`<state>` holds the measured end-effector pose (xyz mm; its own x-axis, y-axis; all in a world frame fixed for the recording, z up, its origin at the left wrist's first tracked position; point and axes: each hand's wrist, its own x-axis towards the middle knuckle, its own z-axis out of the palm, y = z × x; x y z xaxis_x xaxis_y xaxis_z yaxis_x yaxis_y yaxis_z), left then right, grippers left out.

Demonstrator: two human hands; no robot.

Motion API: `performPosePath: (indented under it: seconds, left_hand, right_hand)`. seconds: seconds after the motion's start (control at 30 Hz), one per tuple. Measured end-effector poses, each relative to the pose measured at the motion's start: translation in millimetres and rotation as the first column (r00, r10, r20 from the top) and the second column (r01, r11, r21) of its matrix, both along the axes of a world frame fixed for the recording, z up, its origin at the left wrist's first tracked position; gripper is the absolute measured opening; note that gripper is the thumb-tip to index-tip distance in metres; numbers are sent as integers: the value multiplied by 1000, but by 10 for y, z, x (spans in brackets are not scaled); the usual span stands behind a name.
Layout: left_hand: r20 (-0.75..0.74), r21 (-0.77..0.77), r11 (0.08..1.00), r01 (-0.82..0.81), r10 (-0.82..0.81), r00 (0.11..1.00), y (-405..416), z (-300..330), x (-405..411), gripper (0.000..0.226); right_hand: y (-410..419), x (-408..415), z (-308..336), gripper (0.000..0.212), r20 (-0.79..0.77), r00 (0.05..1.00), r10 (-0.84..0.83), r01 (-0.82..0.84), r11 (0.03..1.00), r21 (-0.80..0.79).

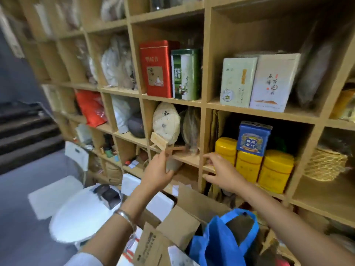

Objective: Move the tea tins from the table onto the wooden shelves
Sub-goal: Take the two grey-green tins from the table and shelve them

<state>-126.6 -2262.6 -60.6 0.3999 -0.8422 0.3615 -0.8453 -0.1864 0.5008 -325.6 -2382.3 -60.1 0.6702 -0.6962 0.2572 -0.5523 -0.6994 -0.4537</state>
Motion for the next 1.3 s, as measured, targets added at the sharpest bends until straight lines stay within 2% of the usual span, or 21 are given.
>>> performPosePath:
  seconds: [0.13,0.27,0.43,0.53,0.67,0.8,0.87,0.97,1.1,1.3]
  left_hand:
    - [15,50,949,-312,312,950,1006,10,109,32]
    - [26,127,783,-609,611,791,2476,21,56,44]
    - [65,99,472,-876,876,479,4545,175,-581,43]
    - [21,102,235,-967,971,239,5735,246,-1355,46]
    - [74,113,-38,-993,997,-30,7148,243,-2649,40]
    - [103,176,-289,-941,956,-275,8360,265,-4216,32]
    - [90,188,-393,-900,919,-383,8861,282,-4971,36]
    - [78,176,-497,-850,867,-492,9467,317,-5883,39]
    - [32,157,-591,-792,804,-594,10006,309,-6679,34]
    - [25,201,-626,-753,772,-635,10709,18,-7153,40]
  right_hand:
    - [314,534,6,61,-26,955,297,-297,955,15]
    - [1191,1113,92,53,-18,833,554,-552,832,48]
    - [3018,1517,270,61,26,526,850,-851,525,35]
    - [4314,1430,416,61,2,294,956,-956,294,4]
    - [6016,930,507,63,-59,9,998,-999,7,-36]
    - [7709,-56,482,67,-104,-248,963,-962,-257,-87]
    - [8462,-660,447,68,-87,-348,934,-931,-355,-82]
    - [9346,-1478,402,63,-79,-489,869,-870,-492,-32]
    - [10162,-2235,377,61,-118,-577,808,-811,-584,-29]
    - [11041,-2765,309,60,-108,-606,788,-793,-609,1]
